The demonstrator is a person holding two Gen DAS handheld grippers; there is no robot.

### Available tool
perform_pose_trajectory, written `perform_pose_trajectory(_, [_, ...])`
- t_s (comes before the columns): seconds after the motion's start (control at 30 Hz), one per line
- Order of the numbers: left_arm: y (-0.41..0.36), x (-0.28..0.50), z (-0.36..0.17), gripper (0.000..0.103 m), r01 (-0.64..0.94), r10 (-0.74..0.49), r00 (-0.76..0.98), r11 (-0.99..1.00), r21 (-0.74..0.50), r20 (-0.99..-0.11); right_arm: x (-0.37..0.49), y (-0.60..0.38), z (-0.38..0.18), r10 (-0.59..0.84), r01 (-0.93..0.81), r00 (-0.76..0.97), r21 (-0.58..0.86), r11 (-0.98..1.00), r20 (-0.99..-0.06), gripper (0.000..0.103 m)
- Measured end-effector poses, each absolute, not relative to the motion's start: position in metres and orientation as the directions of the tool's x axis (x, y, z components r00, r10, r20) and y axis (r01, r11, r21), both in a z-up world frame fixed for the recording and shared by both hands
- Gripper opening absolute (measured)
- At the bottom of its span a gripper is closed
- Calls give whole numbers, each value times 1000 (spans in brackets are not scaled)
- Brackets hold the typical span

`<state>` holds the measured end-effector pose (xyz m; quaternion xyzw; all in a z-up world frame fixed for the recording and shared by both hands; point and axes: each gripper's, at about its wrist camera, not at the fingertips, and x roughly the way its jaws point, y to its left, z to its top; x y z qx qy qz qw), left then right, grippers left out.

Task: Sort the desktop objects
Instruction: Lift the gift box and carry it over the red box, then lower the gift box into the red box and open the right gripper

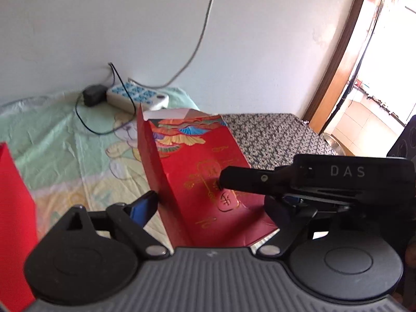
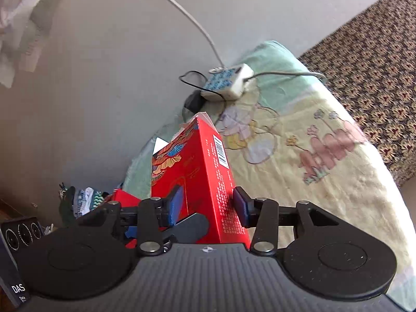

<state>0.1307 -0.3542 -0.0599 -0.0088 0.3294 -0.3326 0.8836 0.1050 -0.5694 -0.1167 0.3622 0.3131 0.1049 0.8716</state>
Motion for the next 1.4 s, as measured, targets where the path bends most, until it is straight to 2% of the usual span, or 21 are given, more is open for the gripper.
perform_pose_trajectory(0.3, [-207,117,-10,95,453,-479,731,873,-181,-486,126,-420,-74,532,-168,767,688,706,-359,47])
perform_pose_trajectory(0.43, [-142,121,-6,95,387,-418,750,906,-172,-513,142,-353,-74,597,-224,723,699,679,-348,47])
perform_pose_trajectory(0.7, [-52,141,-5,95,302,-318,748,945,-128,-582,176,-258,-90,677,-222,632,749,625,-377,48])
perform_pose_trajectory(0.97, [0,163,-21,95,245,-238,700,966,-86,-674,203,-202,-115,727,-149,543,804,576,-420,47])
perform_pose_trajectory(1.1, [12,168,-36,95,254,-240,652,963,-91,-719,207,-191,-131,727,-96,516,813,575,-453,47])
perform_pose_trajectory(1.27, [7,176,-52,100,287,-235,636,956,-57,-735,203,-193,-134,709,-77,516,799,597,-480,43])
perform_pose_trajectory(1.4, [11,181,-56,101,304,-257,625,950,-74,-737,199,-195,-131,694,-72,516,781,620,-503,46])
